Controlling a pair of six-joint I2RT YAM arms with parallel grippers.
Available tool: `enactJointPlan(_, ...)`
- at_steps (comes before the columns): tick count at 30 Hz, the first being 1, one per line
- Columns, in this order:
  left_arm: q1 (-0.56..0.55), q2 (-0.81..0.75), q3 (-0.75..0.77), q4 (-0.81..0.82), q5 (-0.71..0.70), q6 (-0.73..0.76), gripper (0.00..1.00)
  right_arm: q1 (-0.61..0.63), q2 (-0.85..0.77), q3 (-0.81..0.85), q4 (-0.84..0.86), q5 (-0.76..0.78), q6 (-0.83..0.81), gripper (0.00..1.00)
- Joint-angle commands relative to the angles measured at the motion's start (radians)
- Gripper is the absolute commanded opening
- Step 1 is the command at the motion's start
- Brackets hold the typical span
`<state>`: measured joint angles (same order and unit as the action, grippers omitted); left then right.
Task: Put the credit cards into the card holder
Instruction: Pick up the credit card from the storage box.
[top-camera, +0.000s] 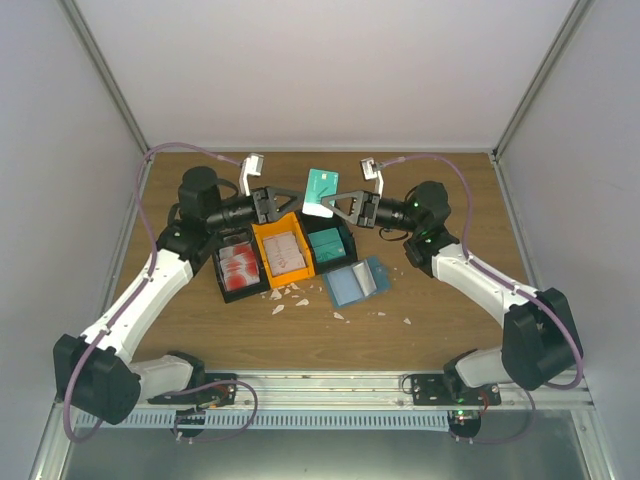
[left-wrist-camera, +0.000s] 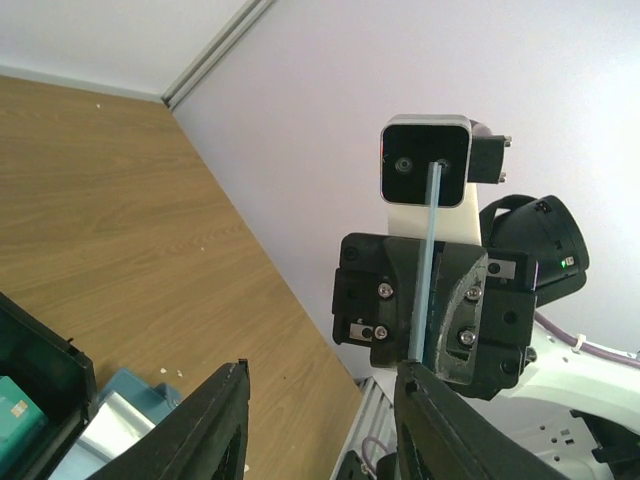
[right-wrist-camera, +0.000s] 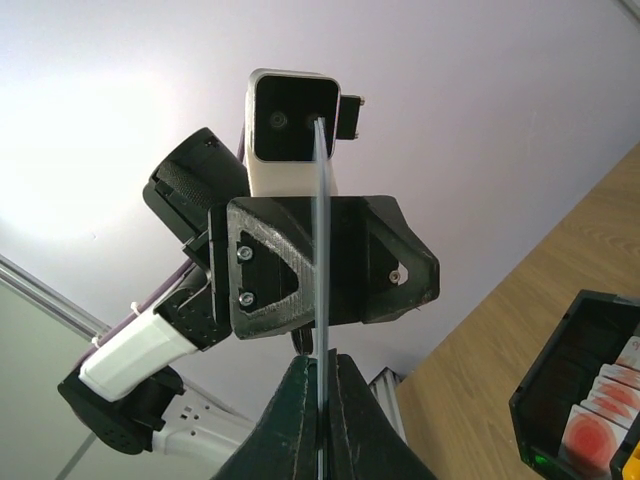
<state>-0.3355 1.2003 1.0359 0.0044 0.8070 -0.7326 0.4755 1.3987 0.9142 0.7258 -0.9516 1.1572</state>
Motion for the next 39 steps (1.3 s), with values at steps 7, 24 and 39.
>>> enactJointPlan(7, 0.006, -0.024, -0.028, 0.077, 0.059, 0.023, 0.42, 0.006, 0.011, 0.02, -0.009, -0.018, -0.012, 0.01)
enactJointPlan(24, 0.006, 0.035, -0.026, 0.008, 0.072, 0.097, 0.28, 0.013, 0.031, 0.027, 0.031, -0.054, 0.008, 0.01)
enactJointPlan(39, 0.005, 0.084, -0.005, 0.078, 0.301, 0.03, 0.22, 0.022, 0.063, 0.039, -0.014, -0.05, 0.015, 0.01)
